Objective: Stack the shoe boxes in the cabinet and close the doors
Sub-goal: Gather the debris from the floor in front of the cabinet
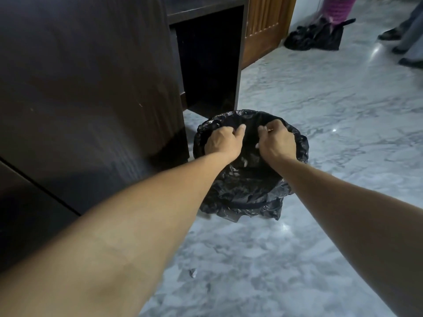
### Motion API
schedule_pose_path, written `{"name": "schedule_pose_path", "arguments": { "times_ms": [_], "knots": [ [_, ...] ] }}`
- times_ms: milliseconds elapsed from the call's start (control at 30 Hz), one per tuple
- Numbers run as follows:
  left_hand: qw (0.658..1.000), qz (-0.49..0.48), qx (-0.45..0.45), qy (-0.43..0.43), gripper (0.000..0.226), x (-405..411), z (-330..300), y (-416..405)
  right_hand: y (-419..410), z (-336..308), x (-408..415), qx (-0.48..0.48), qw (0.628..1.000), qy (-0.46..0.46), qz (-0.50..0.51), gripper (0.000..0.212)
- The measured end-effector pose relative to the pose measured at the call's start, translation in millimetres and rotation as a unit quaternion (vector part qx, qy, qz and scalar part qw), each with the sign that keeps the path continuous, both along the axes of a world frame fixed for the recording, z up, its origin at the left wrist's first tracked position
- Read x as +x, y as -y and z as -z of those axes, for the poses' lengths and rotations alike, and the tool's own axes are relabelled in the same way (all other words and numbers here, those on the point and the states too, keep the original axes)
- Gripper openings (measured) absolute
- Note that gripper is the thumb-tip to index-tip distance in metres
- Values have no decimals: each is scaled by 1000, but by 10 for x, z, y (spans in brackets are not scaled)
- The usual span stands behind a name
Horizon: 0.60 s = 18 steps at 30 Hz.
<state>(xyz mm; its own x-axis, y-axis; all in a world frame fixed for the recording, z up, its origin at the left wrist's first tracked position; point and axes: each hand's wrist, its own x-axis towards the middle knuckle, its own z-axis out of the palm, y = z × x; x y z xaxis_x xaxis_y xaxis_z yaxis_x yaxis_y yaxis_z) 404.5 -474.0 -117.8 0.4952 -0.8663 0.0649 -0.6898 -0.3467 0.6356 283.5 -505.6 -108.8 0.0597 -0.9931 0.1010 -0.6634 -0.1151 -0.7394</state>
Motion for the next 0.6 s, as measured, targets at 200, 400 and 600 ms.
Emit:
{"name": "schedule_pose_path", "arguments": {
  "times_ms": [200, 400, 600],
  "knots": [
    [998, 34, -26, -39, 49, 24, -16, -33, -6, -7, -24, 13, 1000, -1, -4, 24],
    [986, 11, -159, -47, 49, 62, -181, -171, -99, -96, -6, -4, 1000, 14, -13, 25],
    [997, 30, -61, -44, 57, 104, -364, -377, -218, -236, 56, -19, 999, 12, -31, 23]
  ]
}}
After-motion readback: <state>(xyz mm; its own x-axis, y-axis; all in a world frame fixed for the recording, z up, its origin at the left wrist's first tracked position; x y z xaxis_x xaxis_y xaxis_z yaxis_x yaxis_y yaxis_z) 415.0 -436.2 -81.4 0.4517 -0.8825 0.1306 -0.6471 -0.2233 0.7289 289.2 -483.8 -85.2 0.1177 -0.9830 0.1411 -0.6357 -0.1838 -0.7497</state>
